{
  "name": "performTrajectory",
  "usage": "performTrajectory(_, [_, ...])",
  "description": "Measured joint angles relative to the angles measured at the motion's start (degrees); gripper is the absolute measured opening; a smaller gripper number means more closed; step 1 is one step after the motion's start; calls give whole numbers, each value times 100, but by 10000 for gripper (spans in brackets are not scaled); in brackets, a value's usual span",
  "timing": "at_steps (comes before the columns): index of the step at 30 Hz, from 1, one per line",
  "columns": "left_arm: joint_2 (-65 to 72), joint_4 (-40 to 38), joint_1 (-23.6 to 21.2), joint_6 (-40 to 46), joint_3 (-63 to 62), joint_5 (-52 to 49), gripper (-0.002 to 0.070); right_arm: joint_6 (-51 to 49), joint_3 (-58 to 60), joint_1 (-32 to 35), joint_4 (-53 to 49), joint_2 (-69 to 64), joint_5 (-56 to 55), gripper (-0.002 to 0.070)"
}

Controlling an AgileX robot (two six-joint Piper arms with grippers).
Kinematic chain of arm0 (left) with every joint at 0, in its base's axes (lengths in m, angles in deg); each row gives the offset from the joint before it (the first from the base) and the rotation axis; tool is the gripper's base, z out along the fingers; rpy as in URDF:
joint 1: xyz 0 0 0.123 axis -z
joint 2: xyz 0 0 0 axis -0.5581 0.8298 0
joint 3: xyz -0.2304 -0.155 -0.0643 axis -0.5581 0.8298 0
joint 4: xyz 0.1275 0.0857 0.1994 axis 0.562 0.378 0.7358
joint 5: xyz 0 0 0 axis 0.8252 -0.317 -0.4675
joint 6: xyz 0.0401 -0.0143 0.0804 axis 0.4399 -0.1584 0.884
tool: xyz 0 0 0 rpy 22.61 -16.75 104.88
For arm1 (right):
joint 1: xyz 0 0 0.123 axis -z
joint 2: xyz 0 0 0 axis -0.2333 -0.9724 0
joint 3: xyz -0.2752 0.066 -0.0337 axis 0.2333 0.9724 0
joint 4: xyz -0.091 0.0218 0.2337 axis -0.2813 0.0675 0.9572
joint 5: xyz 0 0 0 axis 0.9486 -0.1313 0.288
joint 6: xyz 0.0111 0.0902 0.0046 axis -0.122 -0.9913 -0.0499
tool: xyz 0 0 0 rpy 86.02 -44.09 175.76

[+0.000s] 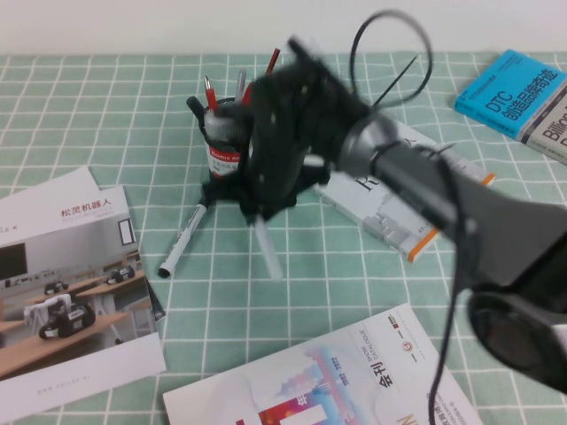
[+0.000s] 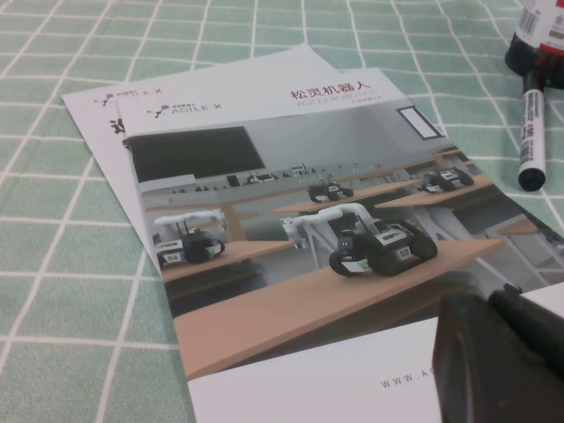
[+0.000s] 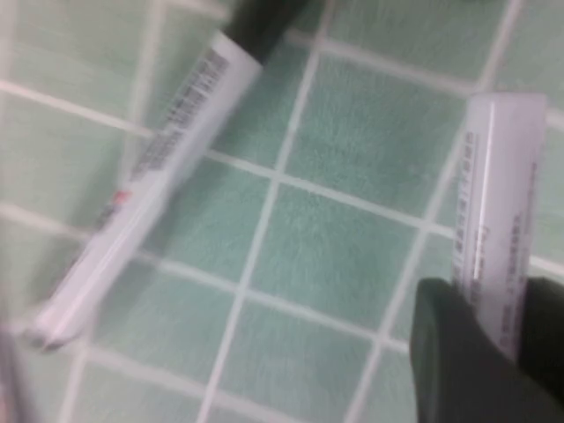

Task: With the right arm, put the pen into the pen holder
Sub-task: Pick up the pen on the table, then place the pen onto the pen holder

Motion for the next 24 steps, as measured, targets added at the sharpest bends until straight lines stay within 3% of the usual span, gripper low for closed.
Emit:
performTrajectory(10, [0,0,0,0,0,0,-6,235,1058,0,-696,1736,-9,114])
performTrajectory(13, [0,0,0,0,0,0,-6,264,1814,21,-733,2241,-555,113])
performTrajectory(17, [0,0,0,0,0,0,-6,278,3174,165,-700,2969,-2198,113])
performTrajectory(24, [0,0,0,0,0,0,-6,278,5596,465,-667,3666,-6277,113])
